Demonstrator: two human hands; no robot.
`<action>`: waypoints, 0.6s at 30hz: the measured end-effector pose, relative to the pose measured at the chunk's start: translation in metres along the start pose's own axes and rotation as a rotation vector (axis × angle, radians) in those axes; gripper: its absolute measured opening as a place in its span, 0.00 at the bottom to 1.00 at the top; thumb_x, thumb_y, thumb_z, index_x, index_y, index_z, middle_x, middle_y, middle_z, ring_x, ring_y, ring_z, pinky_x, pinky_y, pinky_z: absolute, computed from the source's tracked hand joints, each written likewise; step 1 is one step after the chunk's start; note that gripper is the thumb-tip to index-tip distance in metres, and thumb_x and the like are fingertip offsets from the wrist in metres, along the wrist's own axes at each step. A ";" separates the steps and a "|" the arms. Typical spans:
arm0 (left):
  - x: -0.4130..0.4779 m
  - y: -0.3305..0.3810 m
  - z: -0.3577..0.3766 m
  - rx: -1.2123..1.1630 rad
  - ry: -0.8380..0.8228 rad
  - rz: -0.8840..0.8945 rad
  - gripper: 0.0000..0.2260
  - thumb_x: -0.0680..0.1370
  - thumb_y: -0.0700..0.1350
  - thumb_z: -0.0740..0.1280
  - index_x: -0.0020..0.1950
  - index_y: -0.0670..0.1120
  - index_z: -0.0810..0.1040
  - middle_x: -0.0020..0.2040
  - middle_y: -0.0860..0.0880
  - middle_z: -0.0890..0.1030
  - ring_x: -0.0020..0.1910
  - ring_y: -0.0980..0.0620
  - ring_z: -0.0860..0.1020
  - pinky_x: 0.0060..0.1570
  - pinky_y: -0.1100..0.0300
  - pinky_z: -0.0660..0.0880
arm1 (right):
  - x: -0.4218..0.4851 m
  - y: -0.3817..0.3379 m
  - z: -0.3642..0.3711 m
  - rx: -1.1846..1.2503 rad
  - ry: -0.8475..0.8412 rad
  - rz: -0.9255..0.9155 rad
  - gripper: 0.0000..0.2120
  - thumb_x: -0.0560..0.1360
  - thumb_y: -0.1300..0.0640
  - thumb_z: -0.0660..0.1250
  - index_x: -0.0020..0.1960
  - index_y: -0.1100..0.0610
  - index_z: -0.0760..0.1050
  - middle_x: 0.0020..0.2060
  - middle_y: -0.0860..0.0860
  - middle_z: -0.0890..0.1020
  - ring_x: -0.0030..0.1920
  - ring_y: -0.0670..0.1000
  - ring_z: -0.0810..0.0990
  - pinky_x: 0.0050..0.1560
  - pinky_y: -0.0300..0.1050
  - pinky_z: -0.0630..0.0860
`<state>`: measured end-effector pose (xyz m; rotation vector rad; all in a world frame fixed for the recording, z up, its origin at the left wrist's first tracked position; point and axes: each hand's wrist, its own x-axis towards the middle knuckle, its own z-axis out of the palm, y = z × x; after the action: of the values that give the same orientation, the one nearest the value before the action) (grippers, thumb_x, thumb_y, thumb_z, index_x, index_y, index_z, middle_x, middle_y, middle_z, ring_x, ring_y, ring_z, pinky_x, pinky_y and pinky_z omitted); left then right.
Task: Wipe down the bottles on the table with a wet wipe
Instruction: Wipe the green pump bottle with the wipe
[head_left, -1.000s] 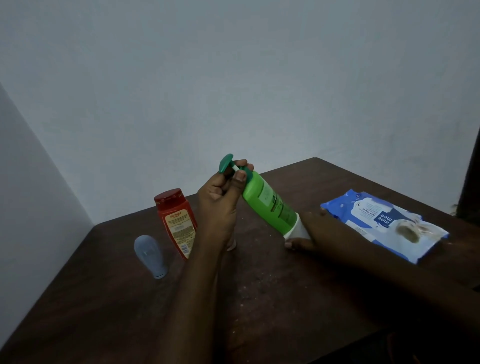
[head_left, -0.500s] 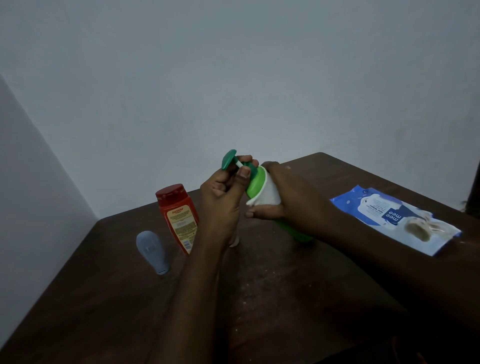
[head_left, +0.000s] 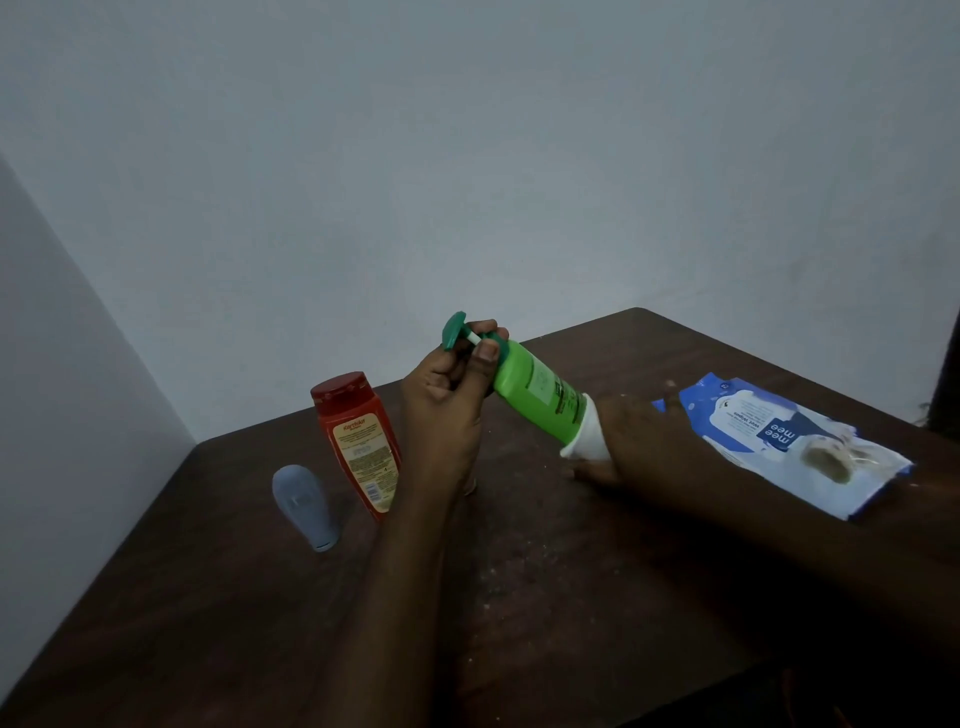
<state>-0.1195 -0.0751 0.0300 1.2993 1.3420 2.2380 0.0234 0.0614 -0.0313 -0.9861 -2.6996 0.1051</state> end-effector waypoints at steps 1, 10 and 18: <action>-0.001 0.001 0.001 0.008 -0.005 -0.003 0.11 0.78 0.46 0.69 0.59 0.47 0.83 0.55 0.50 0.88 0.59 0.49 0.85 0.60 0.51 0.82 | -0.001 0.004 0.000 -0.025 -0.039 0.011 0.47 0.70 0.23 0.62 0.78 0.51 0.61 0.73 0.49 0.72 0.77 0.52 0.67 0.78 0.69 0.41; -0.001 0.006 0.001 0.018 -0.002 -0.030 0.12 0.81 0.42 0.67 0.63 0.41 0.82 0.59 0.47 0.87 0.61 0.50 0.84 0.61 0.53 0.81 | 0.009 -0.037 -0.026 0.153 0.194 -0.175 0.54 0.63 0.17 0.45 0.77 0.51 0.62 0.70 0.50 0.74 0.71 0.53 0.72 0.78 0.66 0.49; 0.003 0.010 -0.005 0.068 0.125 -0.028 0.11 0.82 0.41 0.69 0.63 0.42 0.84 0.56 0.48 0.88 0.59 0.51 0.85 0.60 0.56 0.81 | 0.033 -0.068 -0.048 0.170 0.342 -0.363 0.47 0.68 0.21 0.48 0.75 0.53 0.62 0.65 0.46 0.78 0.65 0.48 0.77 0.78 0.68 0.48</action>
<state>-0.1228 -0.0820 0.0383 1.1715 1.4818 2.3074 -0.0303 0.0296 0.0333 -0.4110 -2.4546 0.0844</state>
